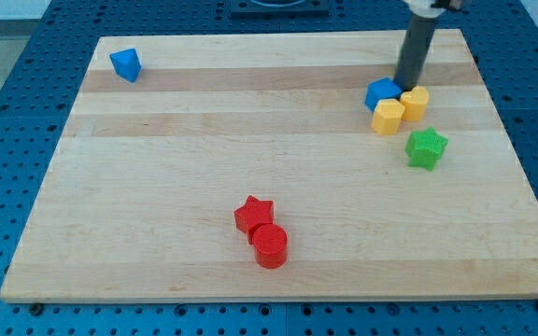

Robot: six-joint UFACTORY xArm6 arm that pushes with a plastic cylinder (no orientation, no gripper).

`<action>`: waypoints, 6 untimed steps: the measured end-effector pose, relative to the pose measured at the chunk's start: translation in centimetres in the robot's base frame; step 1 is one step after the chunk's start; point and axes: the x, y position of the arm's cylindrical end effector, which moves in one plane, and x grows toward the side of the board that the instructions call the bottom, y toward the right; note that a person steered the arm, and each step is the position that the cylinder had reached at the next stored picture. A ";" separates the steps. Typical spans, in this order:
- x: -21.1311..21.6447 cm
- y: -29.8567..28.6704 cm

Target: Place the blue cube horizontally to the left of the yellow heart

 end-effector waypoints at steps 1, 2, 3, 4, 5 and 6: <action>2.5 -3.3; 3.1 -6.7; 3.4 -10.8; 4.9 -14.4; 7.0 -13.3; 12.7 -8.3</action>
